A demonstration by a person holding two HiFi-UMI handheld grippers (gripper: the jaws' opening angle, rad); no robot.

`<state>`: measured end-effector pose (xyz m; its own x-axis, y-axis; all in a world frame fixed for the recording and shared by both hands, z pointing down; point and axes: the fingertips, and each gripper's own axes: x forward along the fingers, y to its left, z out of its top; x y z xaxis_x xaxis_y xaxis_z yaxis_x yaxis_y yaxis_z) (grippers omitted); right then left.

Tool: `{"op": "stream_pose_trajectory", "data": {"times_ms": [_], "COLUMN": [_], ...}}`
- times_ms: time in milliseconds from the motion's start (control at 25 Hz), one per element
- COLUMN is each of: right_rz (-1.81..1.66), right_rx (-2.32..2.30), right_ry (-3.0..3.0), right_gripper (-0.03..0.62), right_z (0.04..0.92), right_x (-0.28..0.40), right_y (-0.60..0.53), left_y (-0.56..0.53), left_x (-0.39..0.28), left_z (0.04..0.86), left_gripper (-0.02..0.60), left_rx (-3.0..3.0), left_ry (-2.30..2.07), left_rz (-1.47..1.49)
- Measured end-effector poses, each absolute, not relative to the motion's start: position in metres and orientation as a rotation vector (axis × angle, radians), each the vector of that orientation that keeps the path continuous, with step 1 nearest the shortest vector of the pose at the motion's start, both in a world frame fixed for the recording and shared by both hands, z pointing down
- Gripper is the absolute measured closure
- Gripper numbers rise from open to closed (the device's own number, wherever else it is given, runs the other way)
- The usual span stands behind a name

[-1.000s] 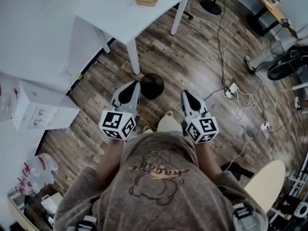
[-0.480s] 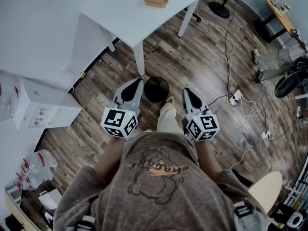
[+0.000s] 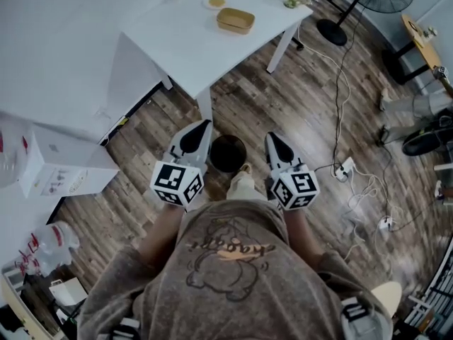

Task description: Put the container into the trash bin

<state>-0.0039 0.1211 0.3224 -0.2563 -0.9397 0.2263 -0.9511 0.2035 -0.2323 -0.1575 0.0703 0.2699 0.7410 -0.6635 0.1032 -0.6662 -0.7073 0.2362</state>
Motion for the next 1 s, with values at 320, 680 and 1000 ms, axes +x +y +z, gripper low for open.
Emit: {"op": "stream_pose_trajectory", "data": {"times_ms": [320,680,1000], "right_rz": [0.5,0.541,0.54], "right_rx": [1.822,1.72,1.688], "right_ry": [-2.48,-2.522,-2.553], "right_gripper": [0.594,0.594,0.594], "right_z": [0.306,0.313,0.314], "right_x": [0.046,0.09,0.082], "right_y": [0.046,-0.019,-0.059], "left_y": [0.004,-0.058,-0.093], "left_x": [-0.104,-0.06,-0.071], "left_z": [0.254,0.253,0.257], "left_gripper": [0.578,0.578,0.578], "left_rx": [2.657,2.616,2.6], "left_ry": [-1.12,-1.214,-1.254], "left_rz": [-0.003,-0.009,-0.002]}}
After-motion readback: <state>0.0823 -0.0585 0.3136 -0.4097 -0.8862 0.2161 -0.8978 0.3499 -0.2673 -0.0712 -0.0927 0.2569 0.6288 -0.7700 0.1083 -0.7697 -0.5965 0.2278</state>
